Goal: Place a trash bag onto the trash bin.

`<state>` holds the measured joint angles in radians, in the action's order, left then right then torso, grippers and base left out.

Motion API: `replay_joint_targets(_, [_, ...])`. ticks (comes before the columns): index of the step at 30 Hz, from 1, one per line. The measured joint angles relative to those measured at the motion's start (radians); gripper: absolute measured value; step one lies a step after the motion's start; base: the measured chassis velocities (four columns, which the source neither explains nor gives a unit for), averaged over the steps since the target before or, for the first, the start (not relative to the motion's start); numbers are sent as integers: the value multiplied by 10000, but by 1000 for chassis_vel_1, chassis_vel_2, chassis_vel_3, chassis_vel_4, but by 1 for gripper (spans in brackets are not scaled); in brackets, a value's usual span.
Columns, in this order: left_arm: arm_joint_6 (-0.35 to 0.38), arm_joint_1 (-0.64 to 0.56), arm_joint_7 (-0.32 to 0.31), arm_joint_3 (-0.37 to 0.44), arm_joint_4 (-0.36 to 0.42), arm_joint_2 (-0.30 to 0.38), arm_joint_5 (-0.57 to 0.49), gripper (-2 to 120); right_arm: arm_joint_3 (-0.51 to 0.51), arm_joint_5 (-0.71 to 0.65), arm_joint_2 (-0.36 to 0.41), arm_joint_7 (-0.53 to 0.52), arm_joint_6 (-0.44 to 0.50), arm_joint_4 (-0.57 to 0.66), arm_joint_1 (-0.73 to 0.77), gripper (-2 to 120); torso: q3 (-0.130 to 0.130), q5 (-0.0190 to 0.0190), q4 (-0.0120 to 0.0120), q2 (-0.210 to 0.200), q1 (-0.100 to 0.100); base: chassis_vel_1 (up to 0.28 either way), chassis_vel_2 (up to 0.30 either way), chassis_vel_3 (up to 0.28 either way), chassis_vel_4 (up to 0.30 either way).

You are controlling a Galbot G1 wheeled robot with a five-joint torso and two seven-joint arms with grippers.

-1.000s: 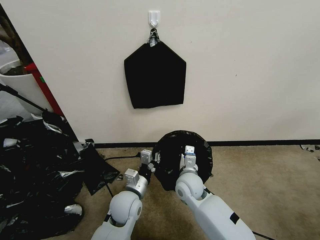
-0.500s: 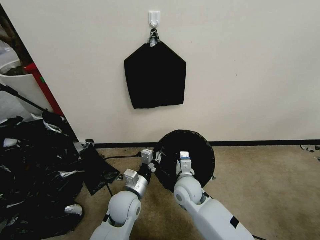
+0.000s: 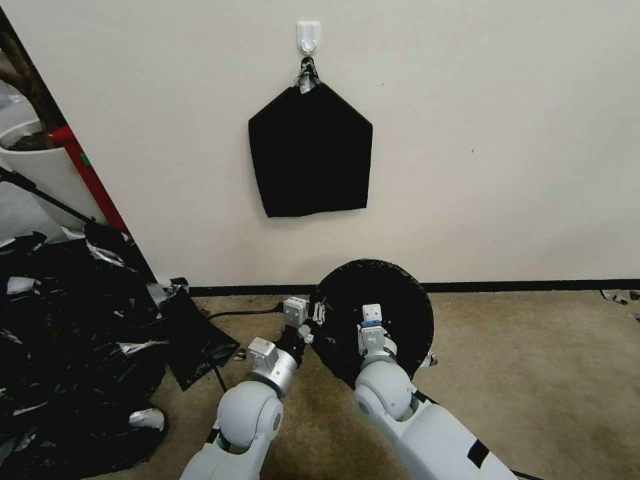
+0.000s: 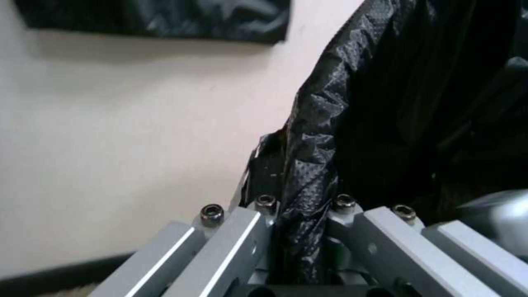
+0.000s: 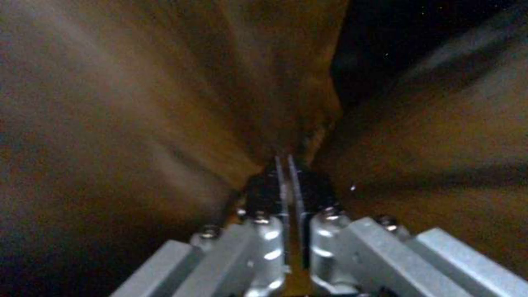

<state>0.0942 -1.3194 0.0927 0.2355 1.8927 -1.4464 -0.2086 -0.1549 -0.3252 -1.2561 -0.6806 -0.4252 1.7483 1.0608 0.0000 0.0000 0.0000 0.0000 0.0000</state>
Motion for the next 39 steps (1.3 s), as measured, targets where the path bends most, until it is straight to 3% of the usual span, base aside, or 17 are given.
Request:
replay_joint_targets(4, [456,91,-477,1,4,55,-34,3,31,372,226,720,511,435,298,17,0,0,0,0,0,0,0,0,0])
replay_joint_targets(6, [1663,306,-1449,7,60,191,-434,3,225,1454,764,2409,2000,1160,888,28,-1,-1,-1,1,0,0,0,0,0])
replay_joint_targets(7, [1663,306,-1449,7,60,191,-434,3,225,1454,764,2409,2000,1160,888,28,-1,-1,-1,1,0,0,0,0,0])
replay_joint_targets(9, [2594,505,-2334,-13,125,273,-947,3,401,2003,1031,3392,2905,1550,1173,37,-1,-1,-2,0,0,0,0,0,0])
replay_joint_targets(10, [3426,703,-3181,-45,207,364,-1648,3,584,2402,1128,4094,3744,1710,1273,43,0,-1,-1,0,0,0,0,0,0])
replay_joint_targets(11, [3426,703,-3181,-45,207,364,-1648,3,584,2402,1128,4094,3744,1710,1273,43,0,-1,-1,0,0,0,0,0,0])
replay_joint_targets(14, [5315,1189,-5238,-96,430,616,-4242,3,1385,3799,947,5232,6250,1722,1238,58,0,-1,1,0,0,0,0,0,0])
replay_joint_targets(15, [5536,1271,-5625,-89,449,664,-4713,3,1551,3965,872,5326,6561,1720,1220,59,0,-2,0,0,0,0,0,0,0])
replay_joint_targets(16, [6080,1469,-6639,-17,532,772,-5962,3,1856,4191,717,5455,6968,1742,1209,67,0,0,0,0,0,0,0,0,0])
replay_joint_targets(17, [6080,1469,-6639,-17,532,772,-5962,3,1856,4191,717,5455,6968,1742,1209,67,0,0,0,0,0,0,0,0,0])
replay_joint_targets(19, [6405,1715,-8184,58,633,960,-7943,3,2154,4153,563,5474,7037,1850,1216,76,0,0,0,1,0,0,0,0,0])
replay_joint_targets(20, [6406,1754,-8492,55,617,1007,-8256,3,2196,4111,549,5472,7009,1853,1221,80,0,-2,0,0,0,0,0,0,0])
replay_joint_targets(21, [6406,1754,-8492,55,617,1007,-8256,3,2196,4111,549,5472,7009,1853,1221,80,0,-2,0,0,0,0,0,0,0])
replay_joint_targets(24, [6404,1769,-9258,87,313,1090,-8989,3,2254,4035,547,5445,6850,1798,1285,95,0,0,1,0,0,0,0,0,0])
replay_joint_targets(28, [6408,1654,-9657,107,241,929,-9573,3,2225,4007,535,5410,6669,1742,1338,100,0,-1,-1,0,0,0,0,0,0])
replay_joint_targets(33, [6408,1575,-9626,175,362,867,-9617,13,2202,3981,517,5385,6579,1683,1342,100,0,-2,-1,0,0,0,0,0,0])
replay_joint_targets(39, [6407,1043,-9148,390,1269,1008,-8887,38,2205,3852,503,5283,6553,1522,1484,100,0,1,0,0,0,0,0,0,0])
